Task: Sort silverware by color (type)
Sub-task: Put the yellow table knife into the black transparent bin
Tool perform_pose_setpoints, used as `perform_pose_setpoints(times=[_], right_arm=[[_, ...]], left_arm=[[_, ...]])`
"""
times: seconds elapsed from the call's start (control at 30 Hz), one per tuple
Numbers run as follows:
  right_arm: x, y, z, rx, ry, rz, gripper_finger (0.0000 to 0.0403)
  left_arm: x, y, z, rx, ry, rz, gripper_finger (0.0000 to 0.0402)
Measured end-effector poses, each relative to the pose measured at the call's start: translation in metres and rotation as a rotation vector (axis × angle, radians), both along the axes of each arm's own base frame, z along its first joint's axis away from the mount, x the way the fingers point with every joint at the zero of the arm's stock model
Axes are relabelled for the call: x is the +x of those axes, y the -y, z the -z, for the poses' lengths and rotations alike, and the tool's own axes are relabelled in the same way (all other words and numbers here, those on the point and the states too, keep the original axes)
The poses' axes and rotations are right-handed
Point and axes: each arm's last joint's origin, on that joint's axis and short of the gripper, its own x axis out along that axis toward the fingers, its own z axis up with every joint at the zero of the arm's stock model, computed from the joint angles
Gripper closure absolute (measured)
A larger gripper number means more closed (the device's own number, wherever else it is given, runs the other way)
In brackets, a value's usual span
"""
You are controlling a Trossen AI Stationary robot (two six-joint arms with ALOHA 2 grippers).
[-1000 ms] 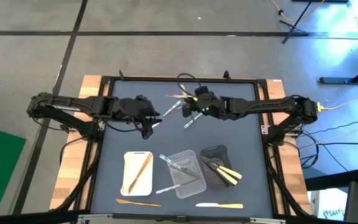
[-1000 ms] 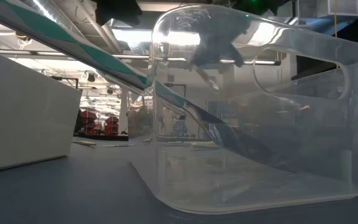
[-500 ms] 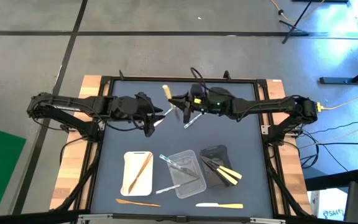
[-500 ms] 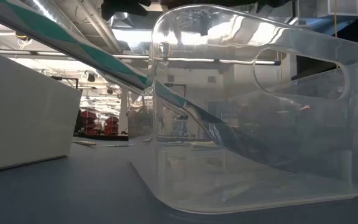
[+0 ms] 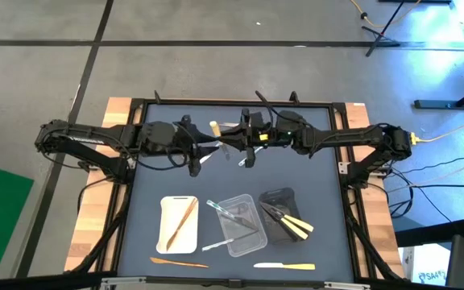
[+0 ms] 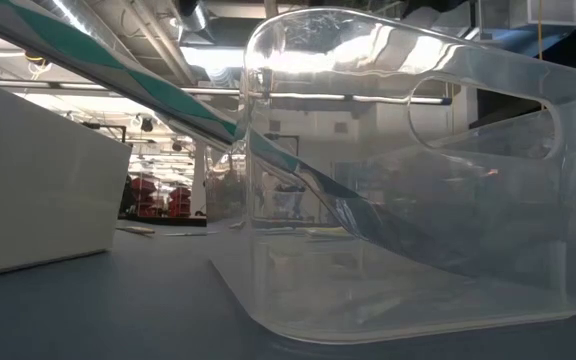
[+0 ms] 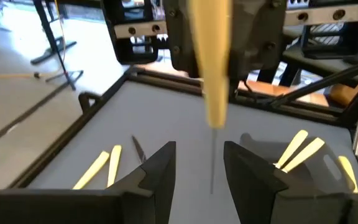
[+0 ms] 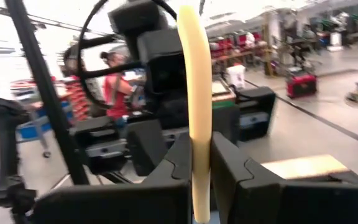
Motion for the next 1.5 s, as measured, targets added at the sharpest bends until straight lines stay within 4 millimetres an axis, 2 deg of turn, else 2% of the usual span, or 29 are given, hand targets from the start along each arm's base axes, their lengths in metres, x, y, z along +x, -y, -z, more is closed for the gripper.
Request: perform_pose_setpoints(times=[0.23,0.57,0.8,1.1,1.33,1.5], right_arm=[[-0.001,-0.001,-0.004,-0.011,0.046,-0.031,0.0384],[-0.001,-0.001,-0.007,-0.016,0.077,-0.031,0.0384],[-0.002,-0.001,-0.008,-0.021,0.087,-0.040,0.0384],[-0.002,-0.001,-0.009,-0.060,0.100,-0.033,0.0384],[-0.002,-0.002,-0.008,-0.065,0.097,-0.063,0.0384],[-0.002,-0.002,-0.008,-0.066,0.097,-0.066,0.0384]], left_arm=[[0.003,0.002,-0.008,0.024,0.073,0.063,0.0272],[0.005,0.002,-0.017,0.020,0.174,0.065,0.0272],[0.006,0.002,-0.017,0.020,0.176,0.064,0.0272],[0.021,0.003,-0.009,0.049,0.177,0.071,0.0274],[0.022,0.003,-0.011,0.068,0.196,0.071,0.0291],[0.022,0.003,-0.010,0.068,0.192,0.072,0.0319]])
